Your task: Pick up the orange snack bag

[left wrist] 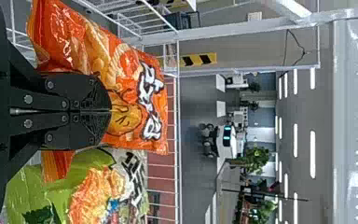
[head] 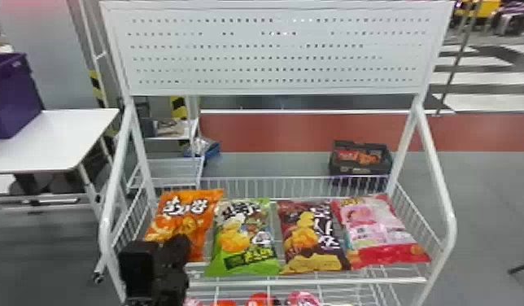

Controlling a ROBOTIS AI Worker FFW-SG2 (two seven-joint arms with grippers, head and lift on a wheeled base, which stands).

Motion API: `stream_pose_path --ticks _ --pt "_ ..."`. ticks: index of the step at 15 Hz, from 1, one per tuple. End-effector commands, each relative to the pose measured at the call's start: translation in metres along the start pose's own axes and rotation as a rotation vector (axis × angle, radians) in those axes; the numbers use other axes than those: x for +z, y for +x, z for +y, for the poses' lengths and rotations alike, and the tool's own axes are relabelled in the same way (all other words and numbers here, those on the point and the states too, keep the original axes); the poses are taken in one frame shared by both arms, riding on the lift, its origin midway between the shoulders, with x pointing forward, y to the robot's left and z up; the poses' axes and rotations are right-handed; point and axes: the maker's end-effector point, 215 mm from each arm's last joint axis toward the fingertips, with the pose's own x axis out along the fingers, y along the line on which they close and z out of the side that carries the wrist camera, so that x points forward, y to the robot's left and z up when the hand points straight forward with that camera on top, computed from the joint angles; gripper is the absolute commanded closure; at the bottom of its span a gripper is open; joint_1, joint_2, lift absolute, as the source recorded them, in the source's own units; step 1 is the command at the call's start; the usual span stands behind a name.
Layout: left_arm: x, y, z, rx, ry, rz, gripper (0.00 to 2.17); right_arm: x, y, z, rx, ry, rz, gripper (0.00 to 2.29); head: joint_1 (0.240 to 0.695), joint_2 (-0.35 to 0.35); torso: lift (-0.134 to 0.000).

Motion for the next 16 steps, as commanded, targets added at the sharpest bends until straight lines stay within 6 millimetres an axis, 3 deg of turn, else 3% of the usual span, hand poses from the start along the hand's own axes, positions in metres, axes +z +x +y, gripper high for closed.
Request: stream_pose_path --ticks 1,4,14,16 --pt "0.014 -0.022 0.001 -0.002 -0.025 -0.032 1.38 0.000 0.000 0.000 0.000 -0.001 0.000 0.17 0.499 0.000 0.000" --pt "0.028 -0.053 0.003 -0.008 -0.060 -0.090 1.38 0.000 0.002 0.000 0.001 0.001 -0.002 0.17 0.499 0.000 0.000" --pt "0.022 -0.165 0.013 -0.032 -0.160 -0.245 1.38 -0.004 0.004 -0.003 -0.006 0.005 0.003 0.17 0.499 0.000 0.000" --pt "0.017 -0.177 0.018 -0.025 -0.133 -0.250 1.38 -0.004 0.004 -0.004 -0.004 0.004 0.002 0.17 0.499 0.000 0.000"
